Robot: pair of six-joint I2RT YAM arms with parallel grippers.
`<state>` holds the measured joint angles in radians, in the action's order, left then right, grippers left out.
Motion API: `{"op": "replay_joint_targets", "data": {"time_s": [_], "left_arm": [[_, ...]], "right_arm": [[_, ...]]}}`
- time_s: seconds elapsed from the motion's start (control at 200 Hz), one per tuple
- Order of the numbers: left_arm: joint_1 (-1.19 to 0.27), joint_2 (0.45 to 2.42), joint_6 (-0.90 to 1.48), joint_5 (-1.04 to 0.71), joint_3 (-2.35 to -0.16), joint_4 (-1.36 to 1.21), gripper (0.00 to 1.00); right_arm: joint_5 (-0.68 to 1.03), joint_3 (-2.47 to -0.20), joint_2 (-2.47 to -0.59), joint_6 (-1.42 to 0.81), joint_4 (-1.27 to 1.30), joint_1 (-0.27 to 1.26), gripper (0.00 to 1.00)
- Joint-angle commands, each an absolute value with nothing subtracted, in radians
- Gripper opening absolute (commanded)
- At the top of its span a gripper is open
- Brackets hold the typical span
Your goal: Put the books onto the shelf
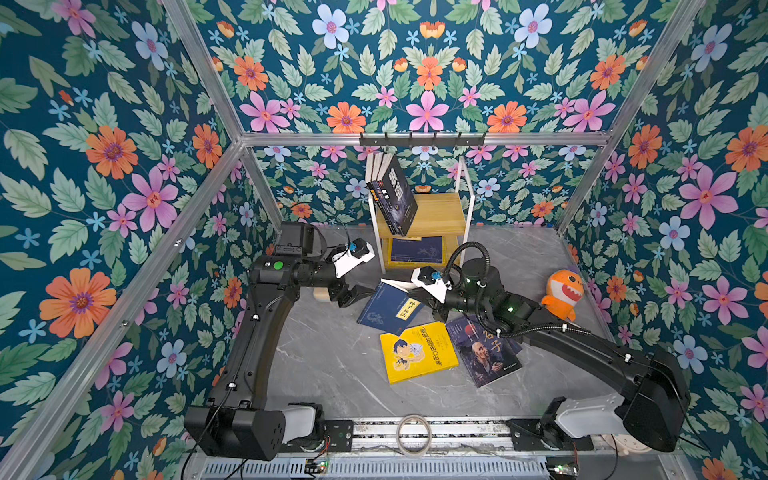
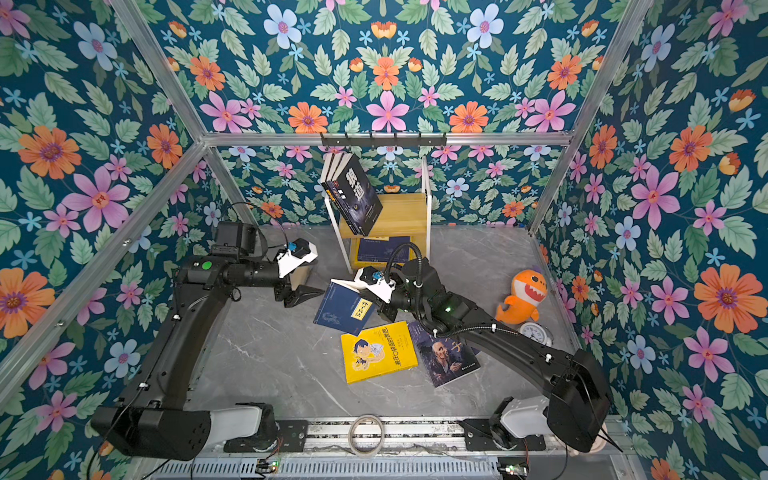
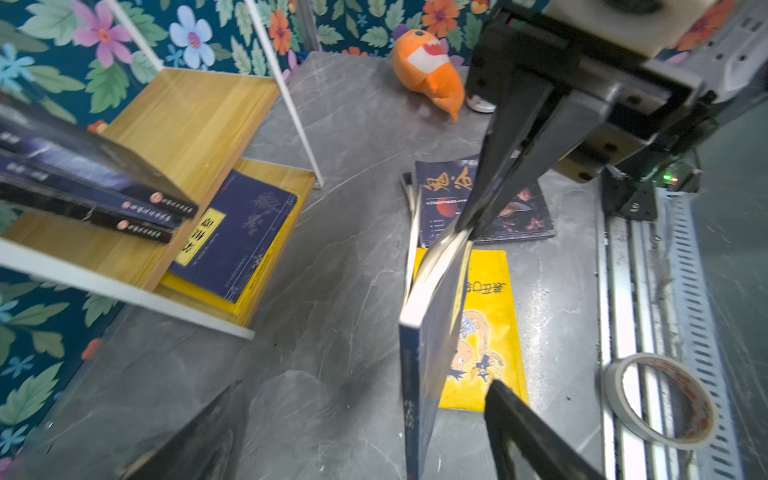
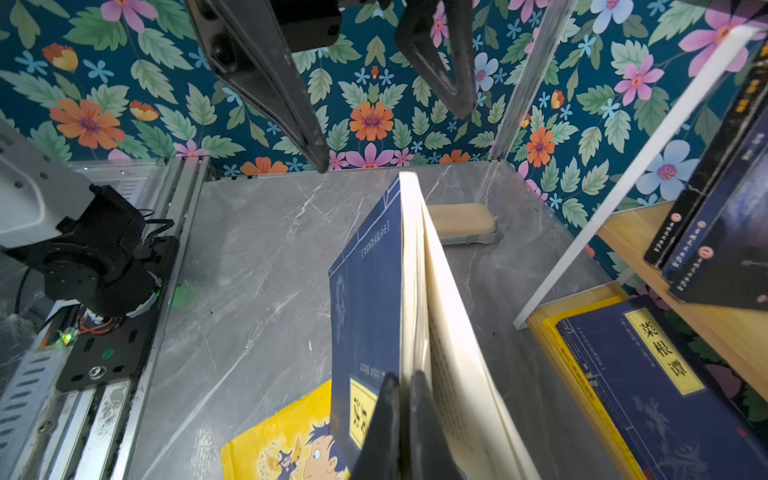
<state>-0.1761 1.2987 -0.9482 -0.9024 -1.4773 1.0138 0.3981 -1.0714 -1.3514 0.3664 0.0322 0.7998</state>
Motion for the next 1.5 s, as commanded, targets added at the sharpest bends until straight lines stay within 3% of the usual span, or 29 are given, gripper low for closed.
{"op": "replay_joint_targets", "data": {"time_s": [0.0,0.08,0.22,0.38,0.52,0.67,0.73,0.815,0.9,1.01,1.19,1.495], "left_arm": [[-0.229,1.306,-0.965,-0.952,-1.477,1.058,0.83],[-0.285,1.312,-0.921,-0.930,-1.460,1.027,0.80],[-0.341,1.320,-0.871,-0.863,-1.442,0.979,0.66],[-0.365,1.319,-0.824,-0.777,-1.438,0.941,0.59],[-0.370,1.316,-0.794,-0.742,-1.430,0.916,0.40],[-0.371,1.306,-0.771,-0.785,-1.426,0.902,0.00],[-0.371,1.296,-0.757,-0.786,-1.416,0.878,0.00],[-0.370,1.286,-0.732,-0.775,-1.410,0.853,0.00],[-0.364,1.266,-0.721,-0.789,-1.385,0.817,0.00],[-0.339,1.247,-0.699,-0.846,-1.368,0.807,0.00],[-0.307,1.220,-0.690,-0.973,-1.351,0.803,0.00],[-0.281,1.219,-0.746,-1.138,-1.382,0.885,0.00]], "right_arm": [[0.374,-1.097,-1.352,0.454,0.019,0.814,0.00],[0.362,-1.119,-1.359,0.470,-0.005,0.830,0.00],[0.357,-1.120,-1.350,0.482,0.008,0.839,0.00],[0.347,-1.122,-1.321,0.494,0.004,0.850,0.00],[0.326,-1.118,-1.305,0.505,0.005,0.862,0.00],[0.311,-1.109,-1.296,0.506,0.010,0.865,0.00],[0.285,-1.106,-1.291,0.494,0.011,0.868,0.00],[0.249,-1.071,-1.251,0.464,0.047,0.870,0.25],[0.197,-0.987,-1.191,0.435,0.146,0.870,0.43],[0.135,-0.899,-1.131,0.390,0.215,0.868,0.60],[0.154,-0.785,-1.101,0.285,0.326,0.819,0.73],[0.331,-0.780,-1.192,0.188,0.450,0.739,0.73]]}}
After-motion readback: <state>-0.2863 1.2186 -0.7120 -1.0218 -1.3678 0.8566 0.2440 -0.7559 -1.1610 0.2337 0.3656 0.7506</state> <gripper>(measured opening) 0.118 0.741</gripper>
